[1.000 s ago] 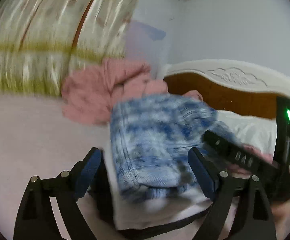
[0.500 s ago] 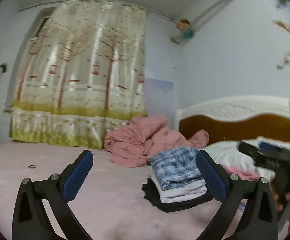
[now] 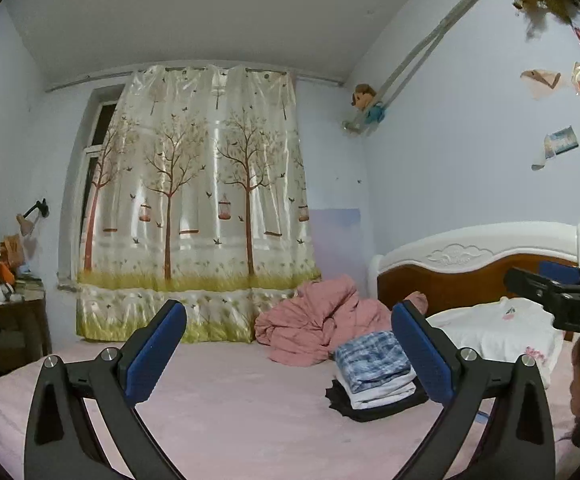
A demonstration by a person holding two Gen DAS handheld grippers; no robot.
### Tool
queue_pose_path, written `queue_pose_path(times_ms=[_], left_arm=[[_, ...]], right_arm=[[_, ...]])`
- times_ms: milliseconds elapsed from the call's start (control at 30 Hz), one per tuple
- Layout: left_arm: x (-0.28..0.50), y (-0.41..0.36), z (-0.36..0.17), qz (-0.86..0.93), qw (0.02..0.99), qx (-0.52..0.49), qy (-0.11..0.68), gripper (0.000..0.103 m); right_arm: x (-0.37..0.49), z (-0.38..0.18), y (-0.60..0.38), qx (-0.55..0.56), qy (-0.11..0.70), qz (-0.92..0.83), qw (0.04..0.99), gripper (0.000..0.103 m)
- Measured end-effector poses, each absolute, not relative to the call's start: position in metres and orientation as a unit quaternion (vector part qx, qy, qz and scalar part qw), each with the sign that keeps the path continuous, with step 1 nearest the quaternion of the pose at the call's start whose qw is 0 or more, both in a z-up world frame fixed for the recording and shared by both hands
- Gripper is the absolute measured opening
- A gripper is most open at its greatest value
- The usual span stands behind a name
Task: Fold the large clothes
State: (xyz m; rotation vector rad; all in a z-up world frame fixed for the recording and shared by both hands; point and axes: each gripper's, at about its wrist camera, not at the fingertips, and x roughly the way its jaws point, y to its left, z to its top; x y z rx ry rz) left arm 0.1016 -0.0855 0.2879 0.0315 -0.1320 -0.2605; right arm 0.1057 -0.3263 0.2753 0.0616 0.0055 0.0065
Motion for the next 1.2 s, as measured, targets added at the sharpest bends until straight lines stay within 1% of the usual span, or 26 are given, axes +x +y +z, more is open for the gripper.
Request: queue_pose_path(times_ms=[100,167,233,400,500,633,667,733,933,1200], left_arm=[[0.087,-0.073,0.273,-0.132,0.990,0.005,-0.052,0.103],[0.095,-0.068,0.252,-0.136,0.990,-0.006,-0.039,0.103],[0.111,-0.064,0.221,-0.153,0.988,-0.019,-0.014,0.103],[0.161,-0.062,0.115,-0.136,0.990,-0.016,0.042,0.103],[0.180,-0.060,0.061,-0.115,0.990,-0.012,0.076,0.103],[0.189,-0.060,0.002,-0.078,0.993,0.005,0.090,0.103],[0.195,-0.062,-0.009,-0.074,0.992,0.007,0.103,0.103],[0.204,-0.065,-0.011,-0.060,0.991,0.009,0.122,0.103],[0.198,-0.071,-0.012,-0.060,0.993,0.019,0.095,0.103],[0.197,-0.075,-0.010,-0.063,0.993,0.024,0.092,0.103]], right_arm=[[0.098,0.266,-0.317,0.032,-0.004,-0.011,0.999,0.103],[0.108,0.240,-0.314,0.037,0.018,-0.023,0.999,0.103],[0.122,0.207,-0.313,0.045,0.038,-0.032,0.998,0.103],[0.168,0.086,-0.315,0.053,0.097,-0.068,0.992,0.103],[0.184,0.030,-0.314,0.057,0.135,-0.066,0.987,0.100],[0.197,-0.009,-0.302,0.035,0.163,-0.057,0.984,0.100],[0.196,-0.016,-0.299,0.037,0.165,-0.056,0.984,0.100],[0.198,-0.027,-0.291,0.039,0.174,-0.064,0.982,0.100],[0.192,-0.026,-0.271,0.000,0.159,-0.080,0.984,0.102],[0.190,-0.026,-0.273,0.004,0.164,-0.089,0.982,0.102]])
